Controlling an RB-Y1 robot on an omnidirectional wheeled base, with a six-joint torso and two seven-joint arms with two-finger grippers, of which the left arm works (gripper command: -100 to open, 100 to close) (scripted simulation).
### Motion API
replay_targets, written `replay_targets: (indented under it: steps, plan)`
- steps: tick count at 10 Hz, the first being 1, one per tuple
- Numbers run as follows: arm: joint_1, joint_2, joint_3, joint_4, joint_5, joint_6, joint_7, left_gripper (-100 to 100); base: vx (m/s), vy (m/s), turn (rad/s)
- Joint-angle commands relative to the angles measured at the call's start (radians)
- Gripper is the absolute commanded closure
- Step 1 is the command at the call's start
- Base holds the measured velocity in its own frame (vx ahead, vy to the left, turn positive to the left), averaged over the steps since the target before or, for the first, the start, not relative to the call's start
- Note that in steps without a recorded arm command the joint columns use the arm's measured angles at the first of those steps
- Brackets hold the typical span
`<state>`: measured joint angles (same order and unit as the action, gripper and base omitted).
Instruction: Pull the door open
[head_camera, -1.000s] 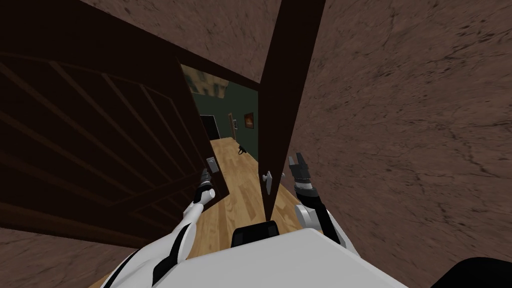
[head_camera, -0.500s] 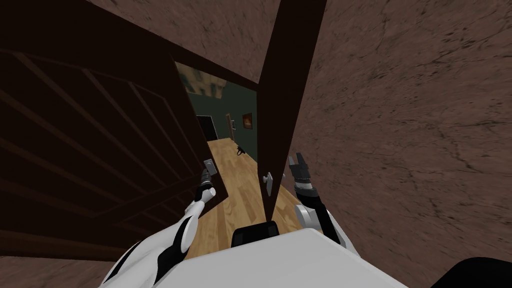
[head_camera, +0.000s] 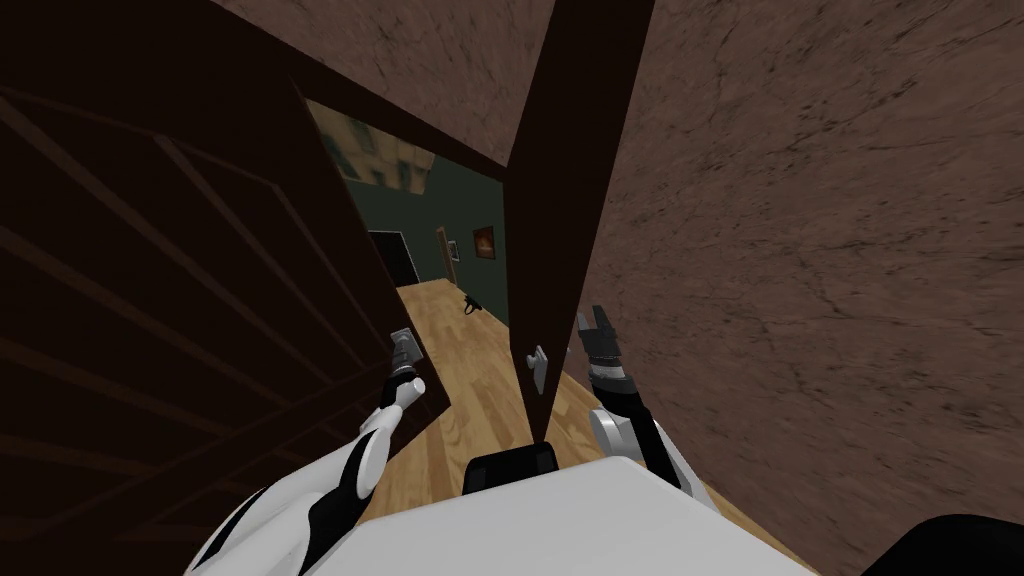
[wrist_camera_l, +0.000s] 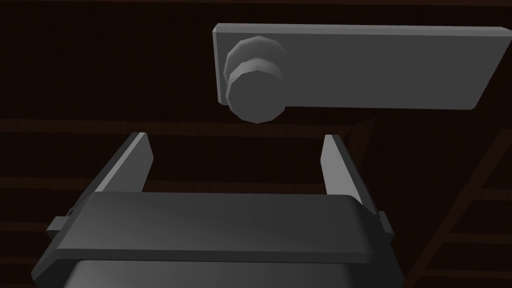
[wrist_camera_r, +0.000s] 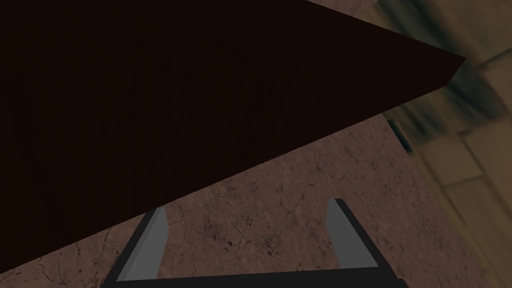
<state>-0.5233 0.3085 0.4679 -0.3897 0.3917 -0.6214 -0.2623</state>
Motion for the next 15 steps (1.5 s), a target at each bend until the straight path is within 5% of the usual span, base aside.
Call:
replay_targets:
  steps: [1,4,7,11,14,15]
  plan:
    - [0.016,-0.005,0.009,-0.033,0.004,0.017,-0.012,-100,0.001,0.061,-0.007]
    - [0.023,0.016,0.053,-0.018,0.027,0.005,-0.035,-100,0.032,0.063,-0.173]
    - [0.023,0.016,0.053,-0.019,0.027,0.005,-0.035,-100,0.001,0.028,-0.019]
    - [0.034,0.05,0.126,0.005,0.064,-0.016,-0.073,-100,0.05,0.131,-0.285]
    - [0.039,0.047,0.127,-0.011,0.064,-0.008,-0.078,-100,-0.009,0.046,-0.006]
    - [0.039,0.047,0.127,-0.011,0.064,-0.008,-0.078,100,0.001,0.001,-0.014]
